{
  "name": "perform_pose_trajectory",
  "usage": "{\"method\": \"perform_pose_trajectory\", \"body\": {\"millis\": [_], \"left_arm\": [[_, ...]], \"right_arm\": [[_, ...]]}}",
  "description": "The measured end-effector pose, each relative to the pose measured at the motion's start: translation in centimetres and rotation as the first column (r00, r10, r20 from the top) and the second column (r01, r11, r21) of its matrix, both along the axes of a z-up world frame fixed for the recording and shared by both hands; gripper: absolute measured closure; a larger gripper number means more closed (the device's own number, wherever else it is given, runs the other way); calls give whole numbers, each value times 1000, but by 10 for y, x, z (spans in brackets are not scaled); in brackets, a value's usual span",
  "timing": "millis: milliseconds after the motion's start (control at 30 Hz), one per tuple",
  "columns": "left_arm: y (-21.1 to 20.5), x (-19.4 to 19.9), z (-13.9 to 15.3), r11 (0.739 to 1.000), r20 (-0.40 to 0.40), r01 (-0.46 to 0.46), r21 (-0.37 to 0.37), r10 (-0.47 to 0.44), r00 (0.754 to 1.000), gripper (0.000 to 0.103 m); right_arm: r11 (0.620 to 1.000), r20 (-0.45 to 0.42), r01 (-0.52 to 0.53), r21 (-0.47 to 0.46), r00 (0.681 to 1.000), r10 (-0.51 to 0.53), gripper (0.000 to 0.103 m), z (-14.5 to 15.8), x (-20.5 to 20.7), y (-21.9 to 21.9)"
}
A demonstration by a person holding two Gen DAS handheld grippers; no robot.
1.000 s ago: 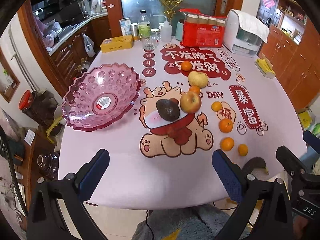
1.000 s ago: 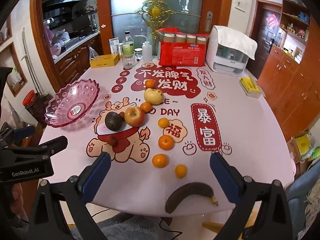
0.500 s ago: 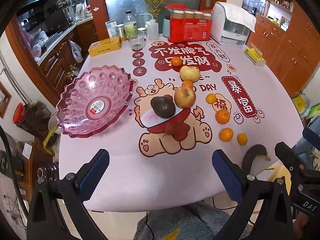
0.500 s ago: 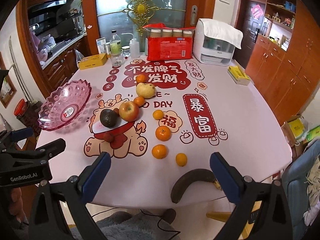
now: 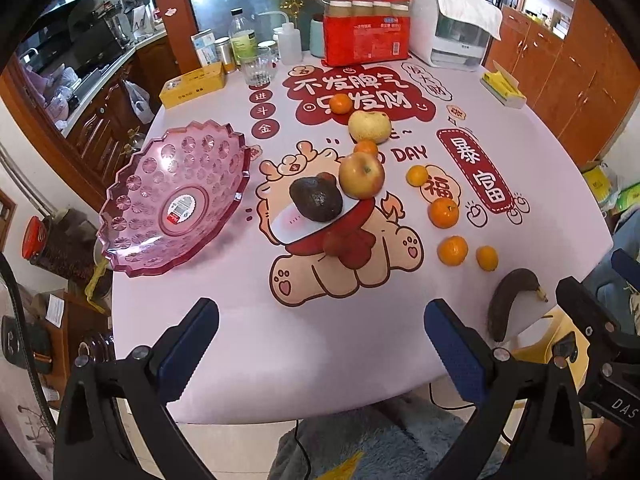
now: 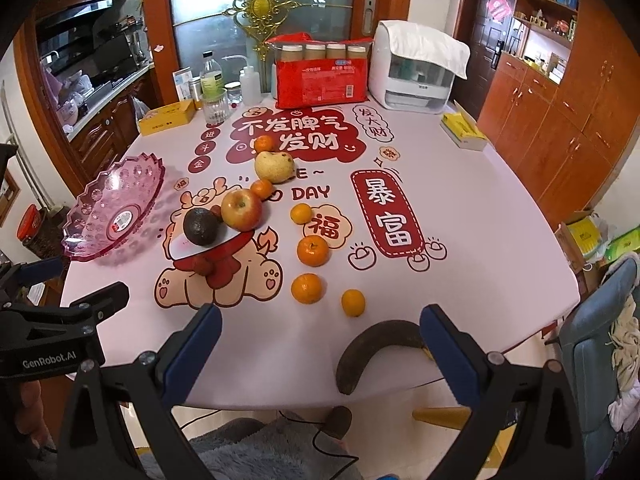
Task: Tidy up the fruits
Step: 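Move the right tool to the dark banana while the left tool approaches a mandarin orange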
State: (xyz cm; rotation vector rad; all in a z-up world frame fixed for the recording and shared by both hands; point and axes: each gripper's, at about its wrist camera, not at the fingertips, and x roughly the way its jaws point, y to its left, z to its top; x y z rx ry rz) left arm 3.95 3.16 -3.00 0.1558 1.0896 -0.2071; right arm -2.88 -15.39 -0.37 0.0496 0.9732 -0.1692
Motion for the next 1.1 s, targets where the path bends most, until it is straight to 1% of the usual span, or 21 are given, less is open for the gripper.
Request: {"method": "perform_pose_trajectory", "body": {"millis": [367,600,667,800,867,1100], "left_arm": [[-8,4,-12,1000,-15,19,16,-19,1000,1],[-10,6,-23,1000,-27,22,22,-22,999,1],[-12,8,-27,999,-27,26,21,-26,999,1],[-16,13,-39,999,-21,30,33,-29,999,1],[-19,17,-47,999,-29,32,39,-31,999,1],[-39,32,-74,997,-34,69,47,-67,997,1]], "right_arm": [[999,-28,31,17,999,-31,3,-12,-2,-9],[996,-60,84,40,995,-81,3,-27,-3,-25],[993,-70,103,54,993,-99,4,-34,-3,-32],[986,-114,143,84,984,-133,12,-53,-1,-45],[981,-140,164,101,979,-149,14,-63,0,-51],[960,-200,238,145,958,-207,16,-98,1,-76]]}}
